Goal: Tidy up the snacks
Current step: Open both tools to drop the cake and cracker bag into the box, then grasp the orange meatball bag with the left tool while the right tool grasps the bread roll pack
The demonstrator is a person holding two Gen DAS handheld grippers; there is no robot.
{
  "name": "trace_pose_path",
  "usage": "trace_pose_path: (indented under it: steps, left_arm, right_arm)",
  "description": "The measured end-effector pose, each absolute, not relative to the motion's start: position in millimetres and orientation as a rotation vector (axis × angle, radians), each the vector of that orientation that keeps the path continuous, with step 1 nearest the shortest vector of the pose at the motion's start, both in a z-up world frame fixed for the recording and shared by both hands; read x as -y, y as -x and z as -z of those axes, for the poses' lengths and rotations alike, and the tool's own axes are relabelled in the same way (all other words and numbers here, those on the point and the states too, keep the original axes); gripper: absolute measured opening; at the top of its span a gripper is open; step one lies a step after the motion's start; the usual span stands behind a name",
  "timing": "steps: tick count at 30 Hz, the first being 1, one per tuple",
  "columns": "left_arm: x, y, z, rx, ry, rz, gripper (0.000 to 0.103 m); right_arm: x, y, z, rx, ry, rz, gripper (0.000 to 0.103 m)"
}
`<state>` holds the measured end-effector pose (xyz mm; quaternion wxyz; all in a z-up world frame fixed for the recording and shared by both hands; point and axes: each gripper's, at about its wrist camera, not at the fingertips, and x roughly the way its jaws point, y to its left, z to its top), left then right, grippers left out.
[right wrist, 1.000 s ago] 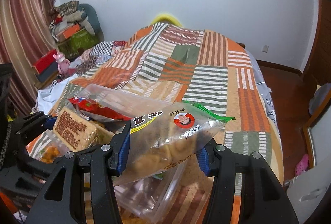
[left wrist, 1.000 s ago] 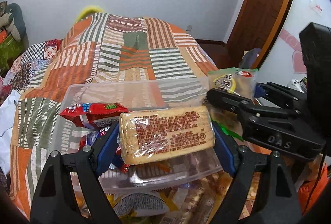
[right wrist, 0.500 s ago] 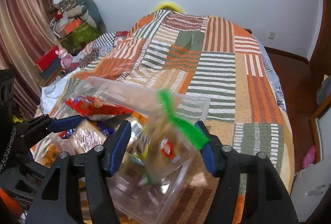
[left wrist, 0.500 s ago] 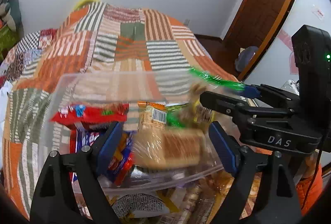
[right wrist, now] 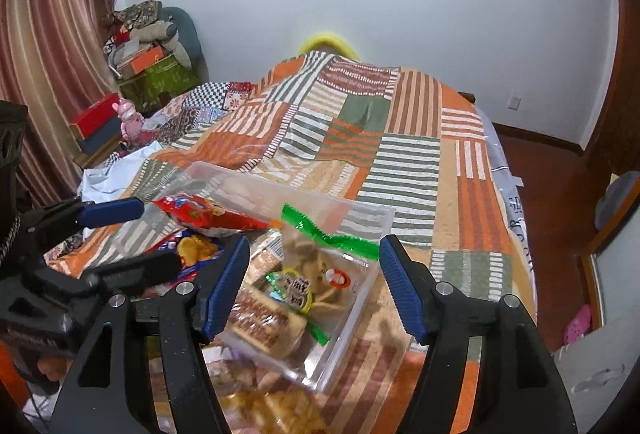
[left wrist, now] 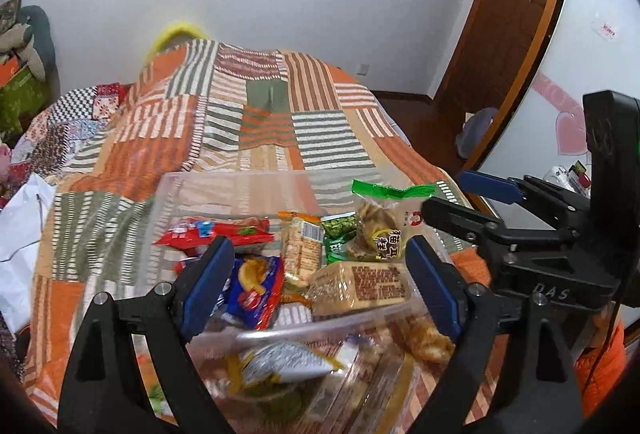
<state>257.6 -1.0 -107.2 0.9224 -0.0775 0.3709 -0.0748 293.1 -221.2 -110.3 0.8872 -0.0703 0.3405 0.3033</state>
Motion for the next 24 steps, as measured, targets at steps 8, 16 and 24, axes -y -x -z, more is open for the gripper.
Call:
trace_pose_path:
  steps: [8, 16, 24]
  left_arm:
    - [-17, -214, 94, -0.740, 0.108, 0.110, 0.093]
    - [-48, -179, 110, -0.781, 0.124, 0.048, 0.094]
    - [-78, -156, 148, -0.875, 0.169, -0.012, 0.094]
  right_arm:
    - [234, -264, 105, -0.677, 0.125, -0.618, 0.070]
    - [243, -238, 121, -0.699, 0.140, -0.600, 0.073]
    - [252, -221, 154, -0.794, 0.106, -0.578, 0.074]
